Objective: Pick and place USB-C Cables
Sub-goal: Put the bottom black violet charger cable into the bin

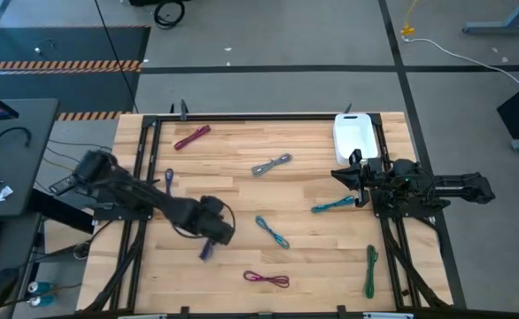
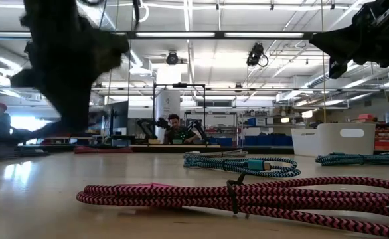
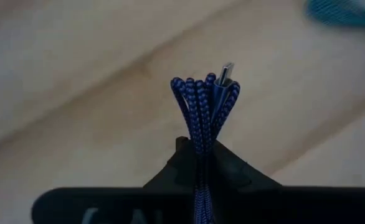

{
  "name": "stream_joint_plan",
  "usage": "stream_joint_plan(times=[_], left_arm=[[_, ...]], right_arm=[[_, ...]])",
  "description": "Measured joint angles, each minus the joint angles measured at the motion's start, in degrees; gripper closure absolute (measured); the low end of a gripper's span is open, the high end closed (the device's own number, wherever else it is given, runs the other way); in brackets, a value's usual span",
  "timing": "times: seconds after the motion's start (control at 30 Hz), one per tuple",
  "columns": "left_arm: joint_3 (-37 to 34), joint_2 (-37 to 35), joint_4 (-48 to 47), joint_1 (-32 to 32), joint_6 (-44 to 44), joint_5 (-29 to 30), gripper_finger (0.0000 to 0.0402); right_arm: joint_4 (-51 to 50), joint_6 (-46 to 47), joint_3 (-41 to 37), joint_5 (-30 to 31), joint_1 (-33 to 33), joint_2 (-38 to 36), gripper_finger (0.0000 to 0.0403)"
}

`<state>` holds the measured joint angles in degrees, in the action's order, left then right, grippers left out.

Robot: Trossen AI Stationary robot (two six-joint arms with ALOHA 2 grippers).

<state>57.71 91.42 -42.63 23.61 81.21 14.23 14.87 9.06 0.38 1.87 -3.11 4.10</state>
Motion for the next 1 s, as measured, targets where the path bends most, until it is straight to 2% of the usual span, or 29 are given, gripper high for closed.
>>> stream_joint_plan(times=[0.13, 0.23, 0.47, 0.57, 0.67, 0.77, 0.87, 1.0], left_arm=[[-0.1, -6.7, 4.7, -3.2, -9.8, 11.1, 0.0381], [0.0, -8.9, 13.6, -8.6, -23.9, 13.4, 0.0381], [0.0, -5.1, 40.8, -27.1, -58.3, 5.5, 0.0381], [0.0, -0.7, 60.6, -34.9, -67.5, -4.0, 0.0381], [0.2, 6.3, 83.1, -41.2, -69.8, -16.1, 0.0381], [3.1, 15.0, 100.0, -45.4, -68.4, -21.9, 0.0381], [10.7, 23.9, 105.9, -47.6, -67.1, -24.0, 0.0381], [25.6, 35.5, 105.0, -47.6, -65.1, -24.9, 0.0381]], right_arm=[[0.0, 0.0, 0.0, 0.0, 0.0, 0.0, 0.0373], [0.0, 0.0, 0.0, 0.0, 0.0, 0.0, 0.0373], [0.0, 0.0, 0.0, 0.0, 0.0, 0.0, 0.0373], [0.0, 0.0, 0.0, 0.0, 0.0, 0.0, 0.0373], [0.0, 0.0, 0.0, 0.0, 0.0, 0.0, 0.0373], [0.0, 0.0, 0.0, 0.0, 0.0, 0.0, 0.0373], [0.0, 0.0, 0.0, 0.0, 0.0, 0.0, 0.0373], [0.0, 0.0, 0.0, 0.0, 0.0, 0.0, 0.0373]])
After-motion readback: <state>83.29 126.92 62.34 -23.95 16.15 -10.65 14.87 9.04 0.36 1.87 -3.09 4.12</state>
